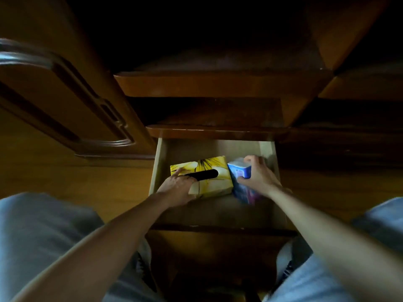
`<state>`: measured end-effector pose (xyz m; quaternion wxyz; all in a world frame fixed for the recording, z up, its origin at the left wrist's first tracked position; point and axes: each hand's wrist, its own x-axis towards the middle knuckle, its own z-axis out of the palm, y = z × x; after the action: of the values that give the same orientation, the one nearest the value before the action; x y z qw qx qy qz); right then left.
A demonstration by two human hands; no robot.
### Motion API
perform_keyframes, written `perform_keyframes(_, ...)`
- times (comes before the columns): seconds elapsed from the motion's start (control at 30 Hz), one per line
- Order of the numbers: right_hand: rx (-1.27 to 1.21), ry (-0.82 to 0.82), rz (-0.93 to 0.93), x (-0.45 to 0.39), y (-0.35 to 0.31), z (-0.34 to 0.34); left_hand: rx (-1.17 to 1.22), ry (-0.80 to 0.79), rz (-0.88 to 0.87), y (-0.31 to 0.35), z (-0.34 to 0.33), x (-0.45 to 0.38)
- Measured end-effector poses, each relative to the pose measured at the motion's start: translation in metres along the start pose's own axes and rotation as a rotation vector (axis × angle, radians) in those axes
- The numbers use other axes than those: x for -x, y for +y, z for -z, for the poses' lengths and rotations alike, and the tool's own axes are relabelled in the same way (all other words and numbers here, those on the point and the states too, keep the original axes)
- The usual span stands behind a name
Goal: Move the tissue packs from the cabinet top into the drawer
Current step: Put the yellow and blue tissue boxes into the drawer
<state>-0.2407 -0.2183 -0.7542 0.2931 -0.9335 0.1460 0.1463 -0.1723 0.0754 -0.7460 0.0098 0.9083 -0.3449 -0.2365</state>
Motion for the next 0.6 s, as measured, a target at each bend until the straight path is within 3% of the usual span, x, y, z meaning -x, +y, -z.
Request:
perform_keyframes(0.07, -0.017, 0.078, -0.061, 0.008, 0.003, 0.001, 0.0, 0.041, 0.072, 0.004, -0.004, 0.011)
perform_keyframes(0.2, 0.101, -0.057, -0.042, 0.056, -0.004, 0.008, 0.032, -0.165, 0.041, 0.015, -0.002, 0.057)
perform_keyframes(0.27, 0.125, -0.078, -0.003, 0.059, -0.018, 0.03, 0.121, -0.18, 0.081, 0.01, 0.016, 0.061)
perform_keyframes(0.4, 0.109, -0.162, -0.058, 0.049, -0.024, 0.032, -0.042, -0.333, 0.156, 0.014, 0.006, 0.058)
perform_keyframes(0.6, -0.136, -0.156, -0.137, 0.026, 0.004, 0.0, -0.114, -0.172, 0.008, 0.016, 0.0, 0.038)
